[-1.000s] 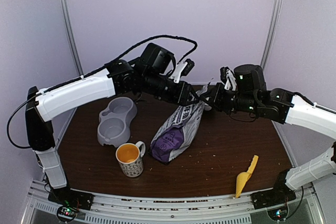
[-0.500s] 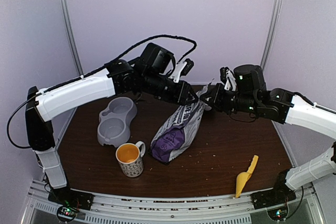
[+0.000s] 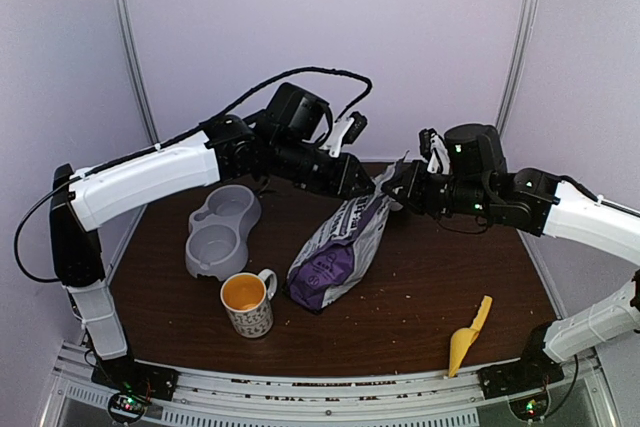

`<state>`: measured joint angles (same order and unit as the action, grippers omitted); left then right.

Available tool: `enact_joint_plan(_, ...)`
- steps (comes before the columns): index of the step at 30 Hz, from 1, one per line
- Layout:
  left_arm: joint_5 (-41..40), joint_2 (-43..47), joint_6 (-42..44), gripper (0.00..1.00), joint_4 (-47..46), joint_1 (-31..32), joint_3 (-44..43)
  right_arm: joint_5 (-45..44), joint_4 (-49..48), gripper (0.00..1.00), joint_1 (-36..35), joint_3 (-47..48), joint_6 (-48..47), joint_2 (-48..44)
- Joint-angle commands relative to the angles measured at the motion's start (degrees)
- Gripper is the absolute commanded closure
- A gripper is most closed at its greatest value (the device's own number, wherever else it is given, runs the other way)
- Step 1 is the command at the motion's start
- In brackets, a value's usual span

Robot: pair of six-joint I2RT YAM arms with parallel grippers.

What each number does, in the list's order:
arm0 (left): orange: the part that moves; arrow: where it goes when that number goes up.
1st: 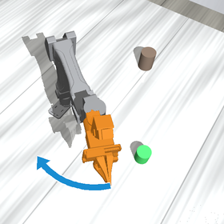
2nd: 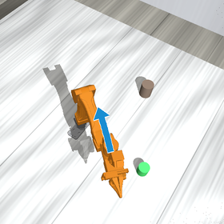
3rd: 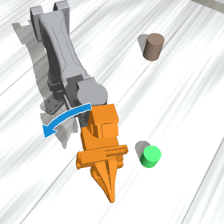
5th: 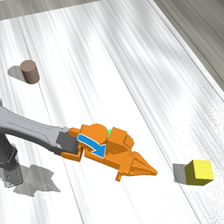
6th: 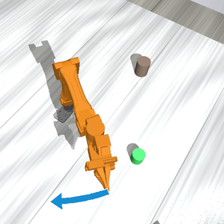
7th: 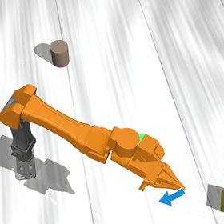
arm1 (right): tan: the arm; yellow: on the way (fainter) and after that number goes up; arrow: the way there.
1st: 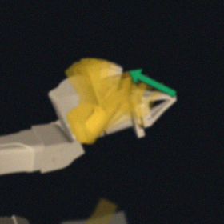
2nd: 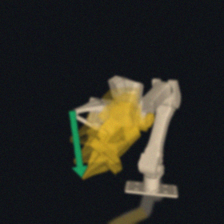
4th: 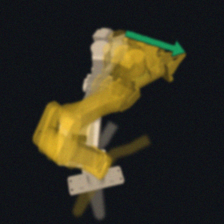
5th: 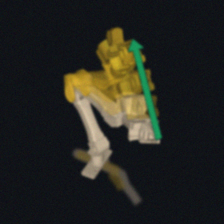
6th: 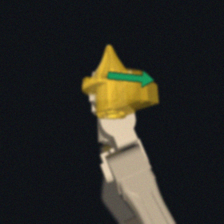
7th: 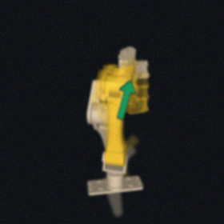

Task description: Serve the pet food

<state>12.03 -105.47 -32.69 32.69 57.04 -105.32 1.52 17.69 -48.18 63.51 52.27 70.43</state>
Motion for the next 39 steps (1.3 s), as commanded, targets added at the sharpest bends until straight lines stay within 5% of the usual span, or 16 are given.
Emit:
enact_joint_plan(1, 1.1, -1.4, -0.4, 0.84, -2.5, -1.2, 1.0, -1.5, 2.4, 1.0, 0.2, 1.9, -1.7, 0.3)
enact_joint_plan(22, 9.6, -2.7, -1.0, 0.95, -7.7, -2.9, 2.0, -0.9, 1.2, 1.0, 0.5, 2.5, -3.5, -0.3)
enact_joint_plan(27, 10.8, -3.4, -2.5, 0.88, -8.8, -2.9, 2.0, -1.8, 1.4, 1.0, 1.1, 1.6, -2.2, -1.2)
enact_joint_plan(39, 10.9, -4.5, -2.8, 0.78, -8.3, -3.1, 1.5, -2.1, 0.7, 0.82, 2.5, 0.1, 0.1, -1.8)
